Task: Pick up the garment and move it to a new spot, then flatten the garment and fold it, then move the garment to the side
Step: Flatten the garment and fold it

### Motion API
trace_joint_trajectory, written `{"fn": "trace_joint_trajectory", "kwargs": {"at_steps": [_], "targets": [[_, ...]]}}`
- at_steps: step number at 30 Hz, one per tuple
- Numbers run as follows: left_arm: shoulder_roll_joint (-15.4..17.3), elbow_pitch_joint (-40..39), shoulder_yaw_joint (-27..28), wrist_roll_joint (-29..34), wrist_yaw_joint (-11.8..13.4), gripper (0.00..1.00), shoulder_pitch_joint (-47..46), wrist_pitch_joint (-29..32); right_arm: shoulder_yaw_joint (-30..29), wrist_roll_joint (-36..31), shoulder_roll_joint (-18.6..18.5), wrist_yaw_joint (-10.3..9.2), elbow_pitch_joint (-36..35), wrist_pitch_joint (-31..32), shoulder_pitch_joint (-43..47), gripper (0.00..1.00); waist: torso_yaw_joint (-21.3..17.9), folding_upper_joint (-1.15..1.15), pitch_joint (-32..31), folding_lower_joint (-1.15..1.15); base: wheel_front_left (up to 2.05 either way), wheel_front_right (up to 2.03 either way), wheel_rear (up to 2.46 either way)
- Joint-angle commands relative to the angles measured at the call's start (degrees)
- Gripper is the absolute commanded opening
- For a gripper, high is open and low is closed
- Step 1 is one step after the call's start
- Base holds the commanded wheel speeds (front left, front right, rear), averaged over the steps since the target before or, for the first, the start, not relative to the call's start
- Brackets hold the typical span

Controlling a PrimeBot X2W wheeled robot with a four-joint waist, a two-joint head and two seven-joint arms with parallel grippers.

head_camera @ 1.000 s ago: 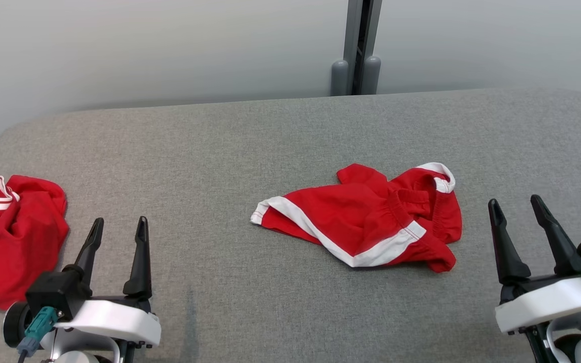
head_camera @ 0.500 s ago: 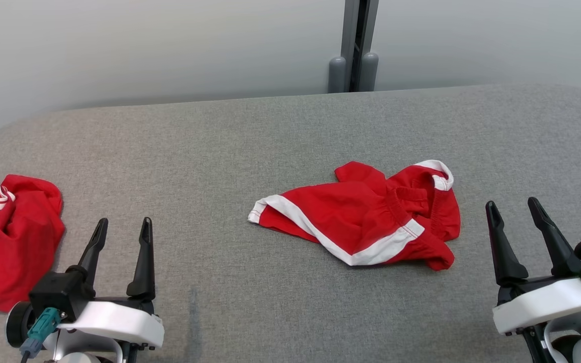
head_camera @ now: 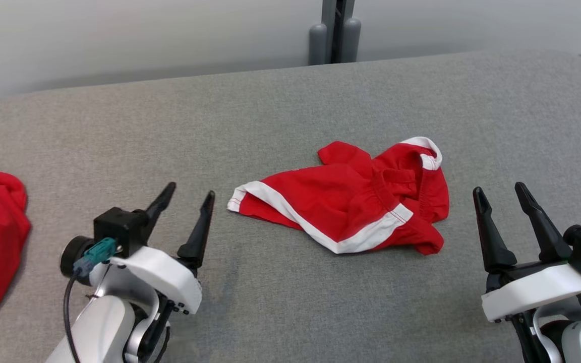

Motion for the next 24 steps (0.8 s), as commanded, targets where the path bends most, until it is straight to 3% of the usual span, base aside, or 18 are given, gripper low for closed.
{"fn": "trace_joint_trajectory", "kwargs": {"at_steps": [1, 7, 14, 15, 16, 17, 18, 19, 24], "targets": [[-0.66, 3.13, -1.14, -1.22, -1.95, 1.0, -2.66, 2.04, 0.38, 0.17, -0.07, -0.02, 0.48, -0.31, -0.84, 1.0, -2.21, 0.0, 2.31, 0.0, 0.0, 0.0, 0.0], [-2.76, 15.18, -3.47, -4.12, -6.83, 1.0, -8.68, 7.77, 1.79, 0.54, 0.11, -0.02, 2.09, -1.17, -2.12, 1.0, -4.77, 0.0, 5.65, 0.0, 0.0, 0.0, 0.0], [-4.07, 25.49, -3.52, -5.16, -9.42, 1.0, -14.02, 7.22, 3.04, 0.95, 0.24, -0.02, 4.19, -2.44, -3.44, 1.0, -6.43, 0.0, 7.73, 0.0, 0.0, 0.0, 0.0], [-4.2, 26.64, -3.57, -5.45, -9.69, 0.8, -14.49, 7.38, 3.14, 1.0, 0.27, -0.02, 4.49, -2.62, -3.53, 1.0, -6.51, 0.0, 7.85, 0.0, 0.0, 0.0, 0.0], [-4.24, 27.57, -3.67, -5.6, -10.03, 0.5, -14.91, 7.31, 3.28, 1.02, 0.28, -0.02, 4.69, -2.63, -3.62, 1.0, -6.6, 0.0, 7.97, 0.0, 0.0, 0.0, 0.0], [-4.24, 27.57, -3.67, -5.6, -10.03, 0.5, -14.91, 7.31, 3.28, 1.02, 0.28, -0.02, 4.69, -2.63, -3.62, 1.0, -6.6, 0.0, 7.97, 0.0, 0.0, 0.0, 0.0], [-4.3, 28.5, -3.83, -5.76, -10.45, 0.19, -15.4, 7.2, 3.54, 1.03, 0.29, -0.02, 4.9, -2.61, -3.79, 1.0, -6.66, 0.0, 8.06, 0.0, 0.0, 0.0, 0.0], [-4.54, 29.34, -4.02, -6.07, -10.75, 0.0, -15.7, 7.39, 3.93, 0.96, 0.26, -0.02, 5.07, -2.52, -4.1, 1.0, -6.66, 0.0, 8.14, 0.0, 0.0, 0.0, 0.0], [-4.91, 31.63, -4.72, -6.2, -11.77, 0.0, -17.27, 5.94, 7.38, 0.79, -1.42, -0.02, 5.63, -1.48, -5.87, 1.0, -5.94, 0.0, 8.51, 0.0, 0.0, 0.0, 0.0]]}}
